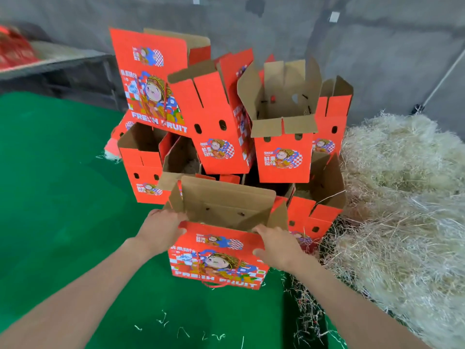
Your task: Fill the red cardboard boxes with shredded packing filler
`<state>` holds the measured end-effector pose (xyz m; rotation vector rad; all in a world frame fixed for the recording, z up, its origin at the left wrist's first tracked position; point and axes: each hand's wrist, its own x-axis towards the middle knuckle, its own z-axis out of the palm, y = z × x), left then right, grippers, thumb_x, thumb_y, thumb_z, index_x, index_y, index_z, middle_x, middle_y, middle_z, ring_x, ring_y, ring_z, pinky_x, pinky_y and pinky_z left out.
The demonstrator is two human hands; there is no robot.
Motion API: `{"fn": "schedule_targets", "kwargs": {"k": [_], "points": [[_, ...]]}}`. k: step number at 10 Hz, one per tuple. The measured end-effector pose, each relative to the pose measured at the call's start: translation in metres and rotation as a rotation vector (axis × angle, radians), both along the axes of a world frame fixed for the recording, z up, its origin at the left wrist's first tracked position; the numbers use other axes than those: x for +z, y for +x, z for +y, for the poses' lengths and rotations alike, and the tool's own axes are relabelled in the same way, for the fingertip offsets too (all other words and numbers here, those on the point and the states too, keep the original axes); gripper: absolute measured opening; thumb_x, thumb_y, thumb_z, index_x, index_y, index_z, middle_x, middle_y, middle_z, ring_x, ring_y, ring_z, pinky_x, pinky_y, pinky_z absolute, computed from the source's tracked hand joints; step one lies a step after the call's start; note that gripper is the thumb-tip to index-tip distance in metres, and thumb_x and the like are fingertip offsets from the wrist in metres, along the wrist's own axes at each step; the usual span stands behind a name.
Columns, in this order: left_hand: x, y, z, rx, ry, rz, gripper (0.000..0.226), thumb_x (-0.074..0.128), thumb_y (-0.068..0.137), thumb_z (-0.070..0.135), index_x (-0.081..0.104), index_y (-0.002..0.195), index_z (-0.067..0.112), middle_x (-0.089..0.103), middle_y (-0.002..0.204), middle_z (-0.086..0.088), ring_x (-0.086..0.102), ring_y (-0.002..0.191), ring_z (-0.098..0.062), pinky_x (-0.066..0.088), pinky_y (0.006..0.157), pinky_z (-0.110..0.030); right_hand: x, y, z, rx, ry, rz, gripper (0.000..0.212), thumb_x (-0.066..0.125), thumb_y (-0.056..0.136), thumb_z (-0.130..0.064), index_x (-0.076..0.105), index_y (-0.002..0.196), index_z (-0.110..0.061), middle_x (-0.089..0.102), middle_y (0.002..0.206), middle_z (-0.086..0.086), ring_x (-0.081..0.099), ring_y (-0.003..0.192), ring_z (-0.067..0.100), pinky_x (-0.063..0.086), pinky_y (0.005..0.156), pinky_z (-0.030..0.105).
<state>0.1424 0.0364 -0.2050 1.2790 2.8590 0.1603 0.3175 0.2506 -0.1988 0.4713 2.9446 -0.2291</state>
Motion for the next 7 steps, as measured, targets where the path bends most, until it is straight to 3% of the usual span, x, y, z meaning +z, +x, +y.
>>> {"fn": "schedule_targets", "kwargs": {"k": [1,2,3,4,5,6,7], "points": [[0.0,-0.004,-0.001,0.005,0.013,-0.007,0.011,0.052,0.092,0.031,0.06,0.093,0.023,0.064,0.092,0.004,0.059,0.094,-0.019,0.035,0.083,-0.032,-0.007,-0.002,-0.008,-0.068,0.082,0.1,0.012,0.049,0.092,-0.017,0.052,0.102,-0.012,0.065,0.095,0.011,0.061,0.092,0.032,0.045,0.068,0.035],[0.001,-0.015,0.002,0.027,0.036,-0.013,0.014,0.051,0.093,0.029,0.056,0.084,0.021,0.064,0.088,0.001,0.061,0.09,-0.023,0.041,0.076,-0.032,-0.011,-0.009,-0.016,-0.114,0.114,0.139,0.01,0.047,0.094,-0.017,0.054,0.099,-0.013,0.066,0.09,0.009,0.062,0.086,0.03,0.038,0.062,0.031],[0.002,-0.025,0.006,0.032,0.047,-0.067,0.015,0.052,0.093,0.03,0.063,0.096,0.021,0.067,0.093,0.001,0.062,0.091,-0.021,0.044,0.087,-0.036,-0.012,-0.019,-0.021,-0.176,0.125,0.139,0.013,0.047,0.094,-0.017,0.053,0.105,-0.013,0.066,0.09,0.008,0.063,0.085,0.029,0.039,0.061,0.031],[0.0,-0.035,0.01,-0.03,0.064,-0.016,0.014,0.056,0.09,0.033,0.063,0.102,0.028,0.065,0.098,0.008,0.059,0.099,-0.015,0.027,0.105,-0.043,-0.007,-0.024,-0.024,-0.259,0.09,0.129,0.02,0.05,0.093,-0.022,0.05,0.11,-0.014,0.064,0.095,0.007,0.063,0.088,0.028,0.044,0.065,0.031],[-0.007,-0.042,0.012,-0.171,0.223,-0.126,0.014,0.061,0.087,0.019,0.068,0.099,0.021,0.065,0.098,0.007,0.059,0.095,-0.016,0.043,0.087,-0.029,-0.01,-0.017,-0.028,-0.348,0.057,0.168,0.02,0.05,0.092,-0.026,0.051,0.111,-0.02,0.064,0.1,0.004,0.062,0.09,0.025,0.051,0.073,0.031],[-0.006,-0.056,0.024,-0.211,0.256,-0.188,0.012,0.058,0.089,0.013,0.069,0.095,0.015,0.065,0.094,0.004,0.06,0.093,-0.016,0.043,0.075,-0.021,-0.011,-0.018,-0.032,-0.414,0.055,0.193,0.023,0.043,0.095,-0.023,0.052,0.117,-0.021,0.064,0.106,0.004,0.062,0.095,0.022,0.052,0.076,0.03],[-0.017,-0.053,0.022,-0.169,0.369,-0.128,0.037,0.064,0.086,0.017,0.061,0.123,0.02,0.055,0.129,0.002,0.046,0.125,-0.02,0.032,0.105,-0.027,-0.02,-0.007,-0.037,-0.482,-0.036,0.321,0.04,0.049,0.093,-0.023,0.041,0.133,-0.027,0.046,0.132,-0.004,0.047,0.121,0.016,0.044,0.099,0.029]]}}
